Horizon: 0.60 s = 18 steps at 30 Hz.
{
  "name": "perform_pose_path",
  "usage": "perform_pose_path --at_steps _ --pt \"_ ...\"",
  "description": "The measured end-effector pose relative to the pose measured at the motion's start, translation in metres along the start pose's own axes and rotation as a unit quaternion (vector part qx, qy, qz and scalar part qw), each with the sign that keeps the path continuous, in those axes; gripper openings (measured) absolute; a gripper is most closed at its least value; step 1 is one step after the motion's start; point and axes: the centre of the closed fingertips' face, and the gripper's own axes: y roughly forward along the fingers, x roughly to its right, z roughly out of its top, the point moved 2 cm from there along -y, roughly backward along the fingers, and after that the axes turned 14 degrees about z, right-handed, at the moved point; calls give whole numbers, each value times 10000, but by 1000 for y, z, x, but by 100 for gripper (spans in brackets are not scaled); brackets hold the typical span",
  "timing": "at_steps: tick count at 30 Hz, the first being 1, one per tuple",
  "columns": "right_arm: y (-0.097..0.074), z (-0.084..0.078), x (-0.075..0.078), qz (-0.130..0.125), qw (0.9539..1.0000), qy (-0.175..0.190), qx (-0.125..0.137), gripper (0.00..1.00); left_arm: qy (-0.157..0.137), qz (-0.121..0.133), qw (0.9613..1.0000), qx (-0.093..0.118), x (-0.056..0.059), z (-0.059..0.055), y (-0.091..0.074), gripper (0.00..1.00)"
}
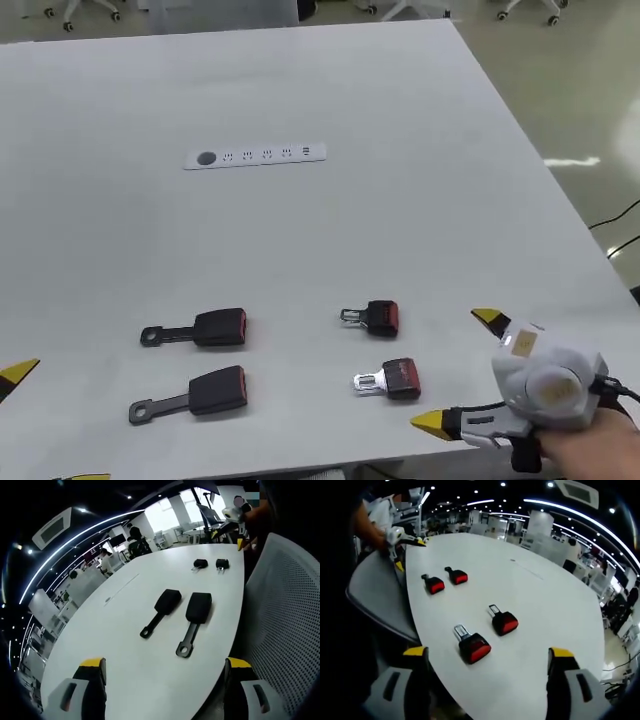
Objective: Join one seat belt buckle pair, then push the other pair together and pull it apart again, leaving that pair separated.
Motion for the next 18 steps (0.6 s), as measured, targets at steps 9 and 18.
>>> perform_pose_path --at_steps 9,18 --pt "-1 2 1 12 9999 92 64 100 16 -3 10000 -23 1 0 0 100" --pt "-2 10 2 34 9999 -28 126 100 36 0 10000 -15 1 0 0 100"
